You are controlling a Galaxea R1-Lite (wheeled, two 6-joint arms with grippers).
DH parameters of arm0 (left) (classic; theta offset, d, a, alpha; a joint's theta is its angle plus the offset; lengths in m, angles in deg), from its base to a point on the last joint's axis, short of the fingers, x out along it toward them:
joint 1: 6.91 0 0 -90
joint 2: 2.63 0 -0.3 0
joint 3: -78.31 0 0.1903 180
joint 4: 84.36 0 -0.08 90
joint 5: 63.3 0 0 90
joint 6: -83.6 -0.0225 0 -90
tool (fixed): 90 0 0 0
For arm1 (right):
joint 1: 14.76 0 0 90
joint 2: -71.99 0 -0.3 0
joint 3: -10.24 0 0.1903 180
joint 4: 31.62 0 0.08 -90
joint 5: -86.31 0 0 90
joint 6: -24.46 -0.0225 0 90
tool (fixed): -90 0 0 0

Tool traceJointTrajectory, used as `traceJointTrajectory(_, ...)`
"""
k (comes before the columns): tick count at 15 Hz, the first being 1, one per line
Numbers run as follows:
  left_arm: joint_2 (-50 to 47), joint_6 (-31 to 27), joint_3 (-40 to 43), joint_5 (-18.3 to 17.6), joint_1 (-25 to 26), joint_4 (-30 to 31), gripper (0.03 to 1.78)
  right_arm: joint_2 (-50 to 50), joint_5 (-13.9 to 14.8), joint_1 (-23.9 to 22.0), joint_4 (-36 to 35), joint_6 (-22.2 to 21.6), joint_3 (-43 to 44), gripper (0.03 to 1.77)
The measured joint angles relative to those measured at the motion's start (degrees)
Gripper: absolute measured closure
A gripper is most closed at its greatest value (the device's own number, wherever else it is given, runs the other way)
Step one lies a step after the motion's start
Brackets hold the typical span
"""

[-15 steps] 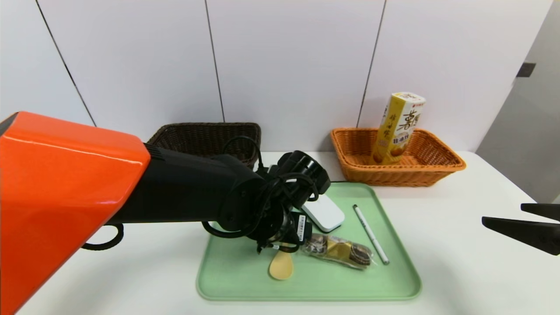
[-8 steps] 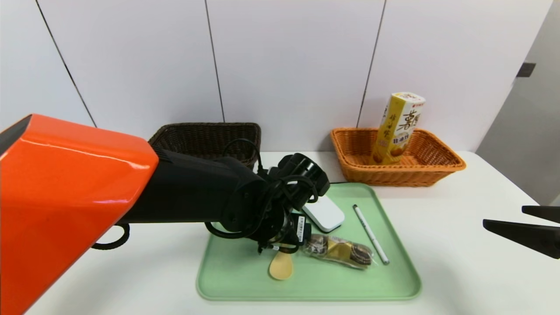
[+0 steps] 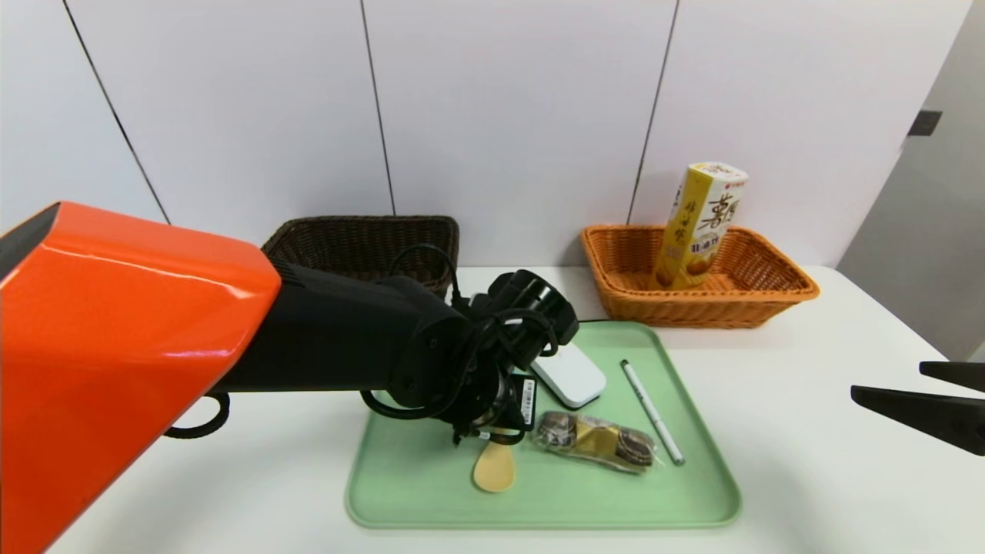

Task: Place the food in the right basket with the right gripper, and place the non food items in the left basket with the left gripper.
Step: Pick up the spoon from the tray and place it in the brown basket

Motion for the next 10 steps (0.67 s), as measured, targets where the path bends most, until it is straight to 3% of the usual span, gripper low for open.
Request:
traceJointTrajectory(1, 0.00, -0.01, 0.00, 0.00, 0.00, 0.00, 1.03, 0.00, -0.02, 0.00, 0.00, 0.00, 0.02, 0.10)
traceJointTrajectory(2, -0.02, 0.00, 0.00, -0.04, 0.00, 0.00, 1.53, 0.00, -0.02, 0.00, 0.00, -0.01, 0.07, 0.10)
traceJointTrajectory(3, -0.02, 0.02, 0.00, 0.00, 0.00, 0.01, 1.68, 0.00, -0.02, 0.00, 0.02, -0.01, 0.07, 0.10)
traceJointTrajectory(10, -3.78, -0.69, -0.23, 0.35, 1.97, -2.06, 1.68, -0.01, 0.00, -0.04, -0.41, -0.30, 0.07, 0.10)
